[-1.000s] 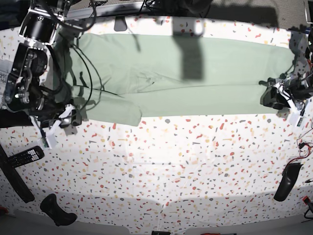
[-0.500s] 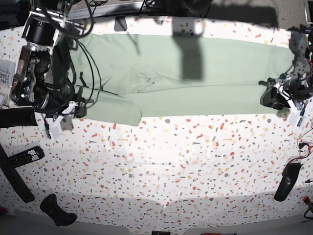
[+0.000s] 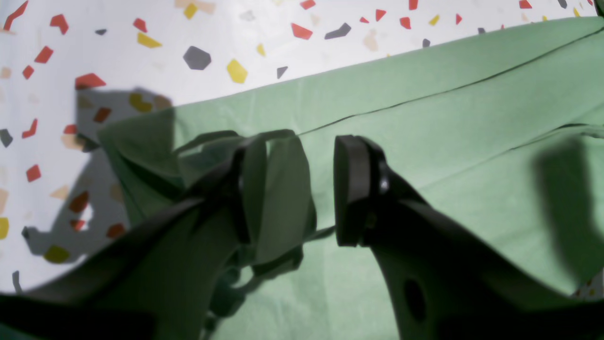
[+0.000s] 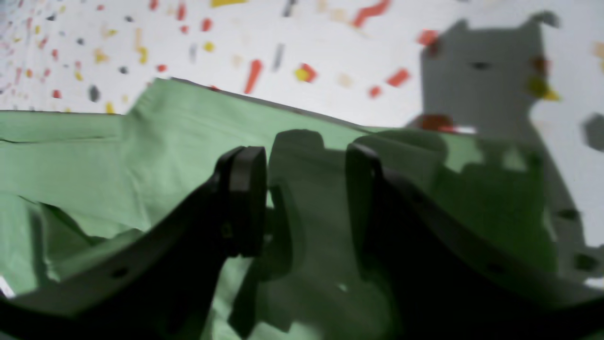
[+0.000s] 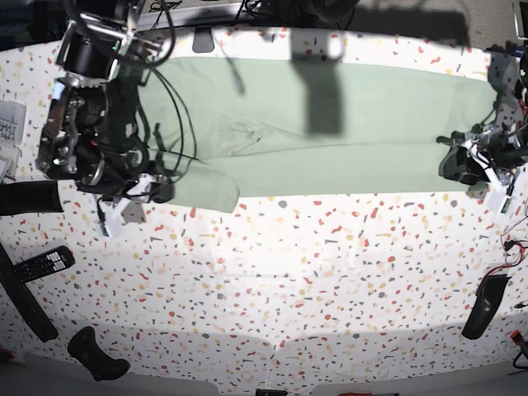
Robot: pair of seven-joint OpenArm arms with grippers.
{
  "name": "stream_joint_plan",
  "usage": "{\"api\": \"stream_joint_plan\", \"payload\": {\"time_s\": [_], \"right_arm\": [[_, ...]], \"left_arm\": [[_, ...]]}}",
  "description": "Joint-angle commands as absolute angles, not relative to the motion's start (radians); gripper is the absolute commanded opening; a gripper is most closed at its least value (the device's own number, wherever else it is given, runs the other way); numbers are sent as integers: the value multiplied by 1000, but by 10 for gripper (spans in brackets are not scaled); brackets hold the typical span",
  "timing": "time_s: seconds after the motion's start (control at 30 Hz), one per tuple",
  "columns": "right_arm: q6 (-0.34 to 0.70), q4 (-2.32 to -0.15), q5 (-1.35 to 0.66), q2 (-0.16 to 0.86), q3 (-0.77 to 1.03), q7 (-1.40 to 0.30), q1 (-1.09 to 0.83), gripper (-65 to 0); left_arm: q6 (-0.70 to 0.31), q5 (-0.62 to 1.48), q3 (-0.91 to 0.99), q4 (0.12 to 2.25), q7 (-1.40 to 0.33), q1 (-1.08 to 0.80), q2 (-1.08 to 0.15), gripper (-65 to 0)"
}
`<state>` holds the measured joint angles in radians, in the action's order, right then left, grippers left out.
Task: Fold the T-shirt properly
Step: 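Lower the folded edge onto the shirt, keeping both grippers closed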
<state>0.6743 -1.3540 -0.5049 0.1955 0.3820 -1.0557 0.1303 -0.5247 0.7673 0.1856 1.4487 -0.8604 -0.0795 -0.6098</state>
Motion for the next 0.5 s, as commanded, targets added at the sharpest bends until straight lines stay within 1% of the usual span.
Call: {"api": "stream_joint_plan", "payload": {"time_s": [0.0, 0.13, 0.23, 0.27, 0.37, 0.47], "right_arm": [[688, -1371, -523, 200, 386, -1041, 149, -423], [688, -1371, -524, 191, 386, -1040, 153, -496], [688, -1371, -524, 192, 386, -1044, 155, -580], [688, -1371, -524, 192, 386, -1045, 156, -590], [688, -1371, -523, 194, 386, -1057, 156, -582], [698, -1371, -524, 199, 386, -1115, 161, -539]], "left_arm": [[-527, 783, 197, 1466, -840, -64, -630, -432], [-527, 783, 197, 1466, -840, -64, -630, -432], [-527, 783, 197, 1466, -840, -64, -630, -432], [-527, 783, 197, 1466, -840, -64, -630, -432], [-527, 783, 197, 1466, -840, -64, -630, -432], [-527, 783, 197, 1466, -840, -64, -630, -432]]}}
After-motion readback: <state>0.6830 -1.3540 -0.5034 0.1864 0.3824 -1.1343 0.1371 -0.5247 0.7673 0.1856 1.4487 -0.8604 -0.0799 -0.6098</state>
